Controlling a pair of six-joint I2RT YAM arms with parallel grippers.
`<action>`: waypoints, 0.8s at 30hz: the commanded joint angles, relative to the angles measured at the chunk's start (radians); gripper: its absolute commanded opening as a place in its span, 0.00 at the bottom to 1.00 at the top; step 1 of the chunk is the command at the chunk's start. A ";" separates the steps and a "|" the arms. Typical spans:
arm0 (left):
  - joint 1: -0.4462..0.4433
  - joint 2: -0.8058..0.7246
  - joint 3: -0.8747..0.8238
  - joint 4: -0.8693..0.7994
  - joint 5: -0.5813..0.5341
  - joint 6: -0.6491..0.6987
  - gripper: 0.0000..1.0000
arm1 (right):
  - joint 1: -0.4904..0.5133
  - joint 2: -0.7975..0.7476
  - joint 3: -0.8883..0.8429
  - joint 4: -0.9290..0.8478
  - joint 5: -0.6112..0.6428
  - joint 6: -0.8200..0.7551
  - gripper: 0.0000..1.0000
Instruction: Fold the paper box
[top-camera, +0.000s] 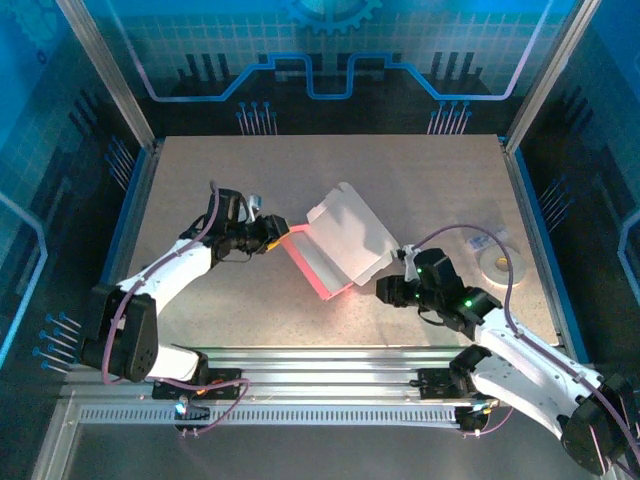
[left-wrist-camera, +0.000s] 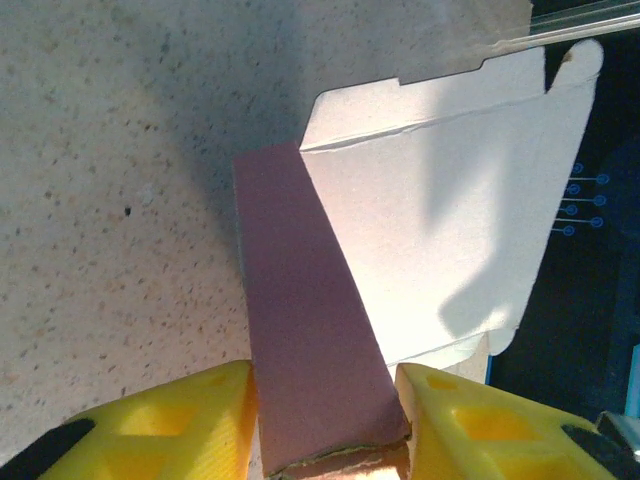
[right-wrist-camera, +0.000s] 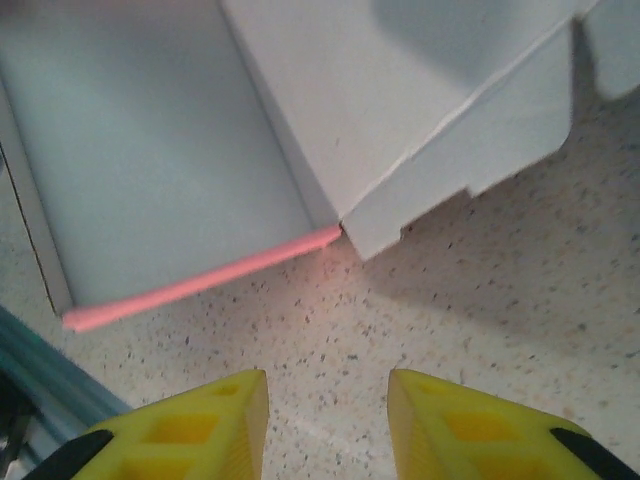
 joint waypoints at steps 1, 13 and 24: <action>0.007 -0.040 -0.034 0.033 -0.017 -0.026 0.42 | -0.070 0.006 0.045 -0.005 0.017 -0.021 0.40; 0.007 -0.071 -0.069 0.009 -0.028 -0.023 0.41 | -0.248 0.179 0.127 0.055 -0.231 -0.103 0.48; 0.007 -0.091 -0.098 0.020 -0.042 -0.026 0.41 | -0.253 0.279 0.168 0.077 -0.102 -0.030 0.41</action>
